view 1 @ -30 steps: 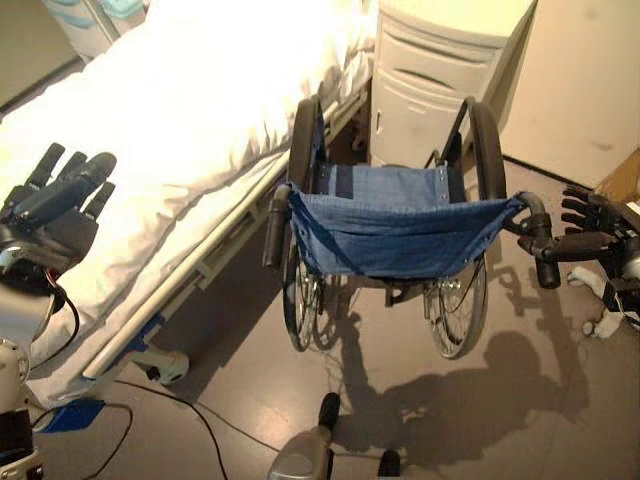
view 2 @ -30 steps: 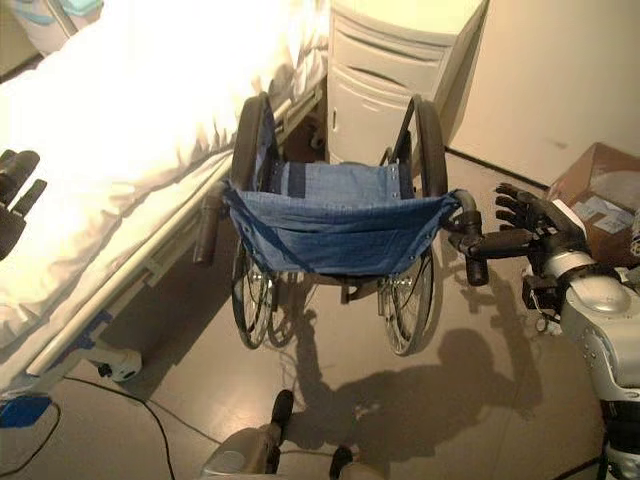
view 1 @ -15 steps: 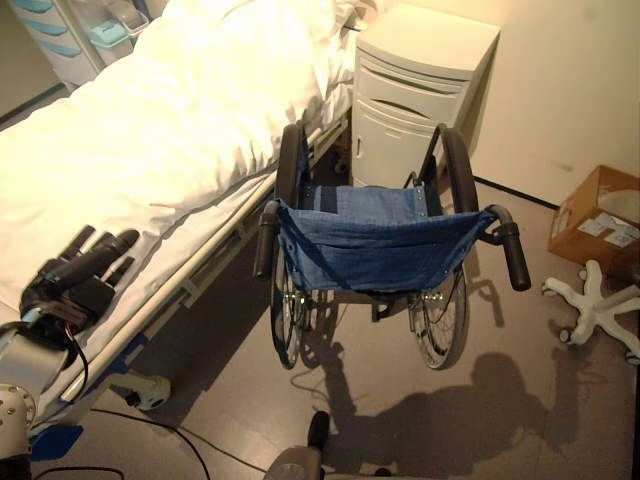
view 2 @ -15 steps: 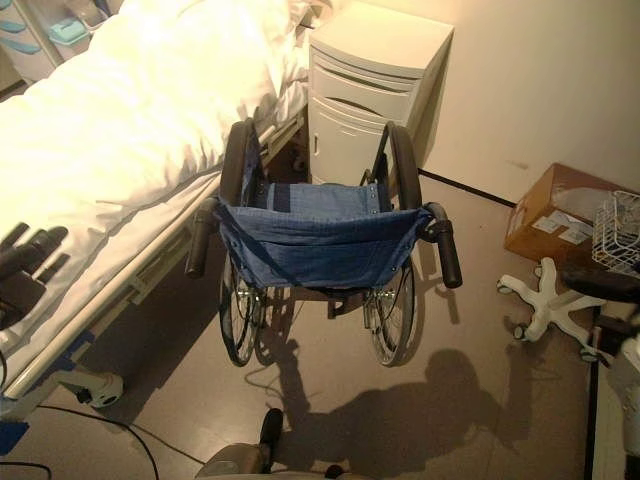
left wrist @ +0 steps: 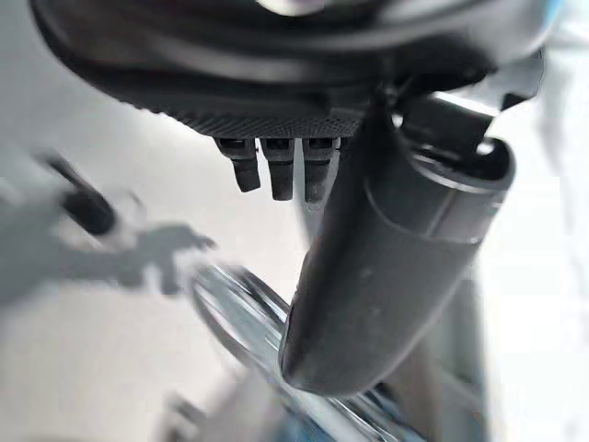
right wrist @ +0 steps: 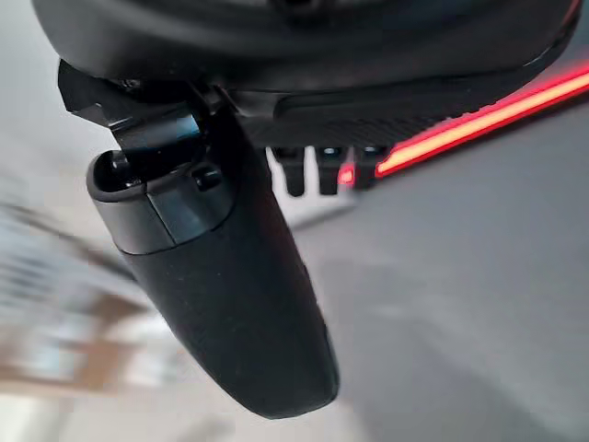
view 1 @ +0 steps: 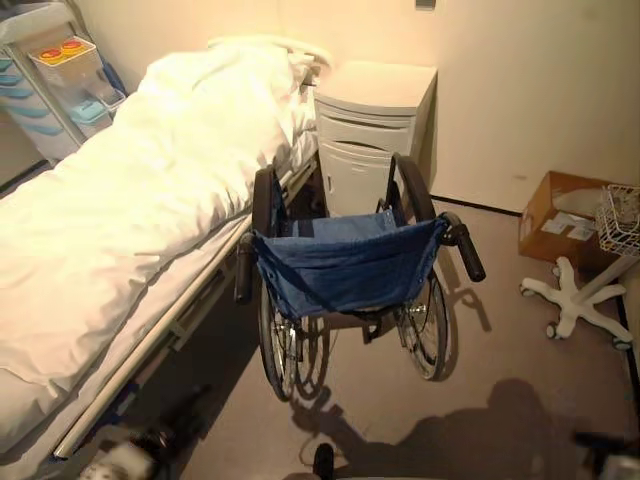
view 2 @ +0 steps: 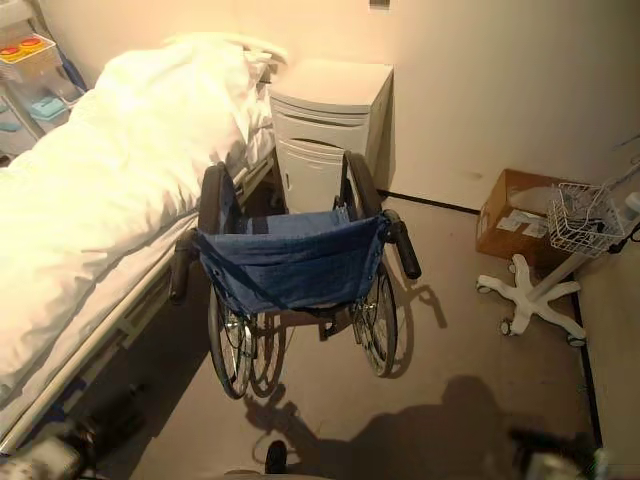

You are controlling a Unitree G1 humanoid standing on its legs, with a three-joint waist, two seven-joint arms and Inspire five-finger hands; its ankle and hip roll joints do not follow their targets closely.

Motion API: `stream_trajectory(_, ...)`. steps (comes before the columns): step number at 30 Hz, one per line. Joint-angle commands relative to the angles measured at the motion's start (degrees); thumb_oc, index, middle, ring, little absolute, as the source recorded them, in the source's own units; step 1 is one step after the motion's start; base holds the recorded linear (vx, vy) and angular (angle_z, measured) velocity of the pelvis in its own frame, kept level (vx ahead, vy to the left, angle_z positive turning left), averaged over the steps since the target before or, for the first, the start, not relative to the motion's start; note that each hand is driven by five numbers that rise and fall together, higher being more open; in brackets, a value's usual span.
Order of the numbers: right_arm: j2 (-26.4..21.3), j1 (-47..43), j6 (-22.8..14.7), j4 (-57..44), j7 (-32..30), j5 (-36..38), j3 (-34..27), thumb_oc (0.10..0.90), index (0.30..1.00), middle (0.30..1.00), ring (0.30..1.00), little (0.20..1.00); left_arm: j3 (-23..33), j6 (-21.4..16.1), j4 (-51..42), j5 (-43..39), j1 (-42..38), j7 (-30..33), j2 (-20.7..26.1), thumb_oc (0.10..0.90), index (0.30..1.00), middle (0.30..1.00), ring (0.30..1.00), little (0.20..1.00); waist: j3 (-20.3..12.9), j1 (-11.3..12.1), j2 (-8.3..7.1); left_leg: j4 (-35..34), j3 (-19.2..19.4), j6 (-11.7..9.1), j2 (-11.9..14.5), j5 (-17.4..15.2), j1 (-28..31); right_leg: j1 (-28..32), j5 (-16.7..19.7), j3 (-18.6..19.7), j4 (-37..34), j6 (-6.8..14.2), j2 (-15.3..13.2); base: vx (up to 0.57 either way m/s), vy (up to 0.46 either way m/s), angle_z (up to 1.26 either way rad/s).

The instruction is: Push the wheelchair next to the bed

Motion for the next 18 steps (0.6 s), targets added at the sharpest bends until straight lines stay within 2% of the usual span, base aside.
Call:
stream_trajectory(1, 2.3, -6.5, -11.3, 9.0, -2.2, 3.1, 3.6, 0.8, 0.9, 0.9, 0.9, 0.9, -2.5, -12.1, 5.8, 7.0, -6.0, -5.3, -3.3, 0.8, 0.9, 0.9, 0.9, 0.9, -1.0, 1.8, 0.48, 2.5, 0.7, -4.6, 4.8, -4.7, 4.8, -7.0, 7.5, -0.3, 2.6, 2.4, -3.4, 0.02, 0.023, 0.04)
stream_trajectory(2, 3.6, -7.1, -12.1, 12.4, -1.2, 3.6, 4.0, 0.8, 0.9, 0.9, 0.9, 0.9, -3.5, -12.9, 7.9, 9.0, -6.4, -6.2, -4.5, 0.8, 0.9, 0.9, 0.9, 0.9, -1.0, 1.9, 0.53, 2.5, 0.6, -4.6, 4.7, -4.8, 4.8, -7.0, 7.6, -0.4, 2.6, 2.4, -3.4, 0.01, 0.022, 0.04)
stream_trajectory(4, 6.7, -8.2, -12.7, 20.2, 2.8, 4.8, 5.4, 0.8, 0.9, 0.9, 0.9, 0.9, -7.1, -12.2, 15.0, 15.4, -7.1, -11.5, -7.1, 0.8, 0.9, 0.9, 0.9, 0.9, -1.2, 2.3, 0.64, 2.5, 0.5, -4.4, 4.6, -4.9, 4.8, -6.9, 7.7, -0.4, 2.6, 2.3, -3.4, 0.01, 0.022, 0.05)
stream_trajectory(6, 8.3, -8.6, -13.8, 26.7, 6.6, 4.3, 6.8, 0.8, 0.9, 0.9, 0.9, 0.9, -9.7, -15.4, 22.2, 21.3, -7.7, -15.1, -8.4, 0.8, 0.9, 0.9, 0.9, 0.9, -1.6, 2.2, 0.75, 2.1, 0.7, -4.3, 4.5, -5.0, 4.9, -6.9, 7.6, -0.5, 2.5, 2.3, -3.4, 0.01, 0.035, 0.05)
stream_trajectory(7, 9.0, -9.0, -13.9, 29.3, 7.9, 3.3, 7.8, 0.8, 0.9, 0.9, 0.9, 0.9, -11.0, -15.4, 25.7, 22.0, -8.1, -16.5, -9.0, 0.8, 0.9, 0.9, 0.9, 0.9, -1.8, 2.1, 0.8, 2.0, 0.8, -4.1, 4.4, -5.1, 5.0, -6.9, 7.6, -0.4, 2.5, 2.3, -3.4, 0.01, 0.039, 0.03)
stream_trajectory(9, 9.9, -9.6, -13.8, 32.3, 9.7, 0.4, 9.1, 0.8, 0.9, 0.9, 0.9, 0.9, -11.9, -15.9, 30.4, 20.6, -8.7, -16.8, -10.0, 0.8, 0.9, 0.9, 0.9, 0.9, -2.0, 1.9, 0.87, 1.8, 0.9, -4.0, 4.4, -5.2, 5.1, -7.0, 7.5, -0.2, 2.6, 2.3, -3.4, 0.01, 0.046, 0.0)
stream_trajectory(10, 11.1, -10.0, -14.0, 35.6, 13.0, -3.8, 11.7, 0.8, 0.9, 0.9, 0.9, 0.9, -12.6, -16.0, 35.3, 20.4, -9.4, -17.2, -11.1, 0.8, 0.9, 0.9, 0.9, 0.9, -2.2, 1.7, 0.92, 1.7, 1.0, -3.9, 4.2, -5.4, 5.1, -6.9, 7.4, 0.0, 2.5, 2.3, -3.4, 0.01, 0.059, -0.01)
stream_trajectory(11, 12.3, -10.0, -14.9, 37.6, 16.0, -6.0, 14.0, 0.8, 0.9, 0.9, 0.9, 0.9, -13.4, -17.7, 38.6, 22.4, -9.7, -16.8, -12.1, 0.8, 0.9, 0.9, 0.9, 0.9, -2.4, 1.6, 0.92, 1.5, 1.0, -3.9, 4.2, -5.4, 5.2, -7.0, 7.4, -0.1, 2.5, 2.2, -3.5, 0.0, 0.049, -0.03)
stream_trajectory(12, 12.5, -10.0, -14.8, 37.8, 17.1, -6.7, 14.3, 0.8, 0.9, 0.9, 0.9, 0.9, -13.6, -17.9, 39.1, 22.9, -9.8, -16.6, -12.2, 0.8, 0.9, 0.9, 0.9, 0.9, -2.5, 1.6, 0.92, 1.5, 0.9, -3.9, 4.2, -5.4, 5.2, -6.9, 7.4, -0.1, 2.4, 2.2, -3.5, 0.0, 0.041, -0.04)
stream_trajectory(13, 14.0, -9.7, -15.7, 38.4, 20.7, -7.6, 16.5, 0.8, 0.9, 0.9, 0.9, 0.9, -14.6, -18.2, 41.1, 25.2, -10.0, -14.0, -13.0, 0.8, 0.9, 0.9, 0.9, 0.9, -2.7, 1.4, 0.83, 1.2, 0.9, -3.8, 4.1, -5.4, 5.1, -7.0, 7.5, -0.1, 2.3, 2.3, -3.6, 0.0, 0.0, 0.0)
stream_trajectory(16, 15.1, -8.8, -16.7, 38.0, 27.0, -9.1, 18.8, 0.8, 0.9, 0.9, 0.9, 0.9, -15.1, -15.6, 43.1, 26.2, -10.1, -10.5, -14.0, 0.8, 0.9, 0.9, 0.9, 0.9, -3.0, 1.0, 0.72, 0.9, 0.9, -3.7, 4.0, -5.5, 4.9, -7.2, 7.4, -0.1, 2.3, 2.4, -3.7, -0.02, 0.039, 0.01)
stream_trajectory(18, 15.1, -8.6, -16.8, 38.2, 30.5, -11.2, 19.7, 0.8, 0.9, 0.9, 0.9, 0.9, -15.0, -15.0, 43.8, 27.4, -10.2, -10.6, -14.4, 0.8, 0.9, 0.9, 0.9, 0.9, -3.1, 0.8, 0.65, 0.8, 1.0, -3.7, 4.0, -5.6, 4.9, -7.4, 7.4, 0.0, 2.3, 2.5, -3.7, -0.03, 0.023, -0.02)
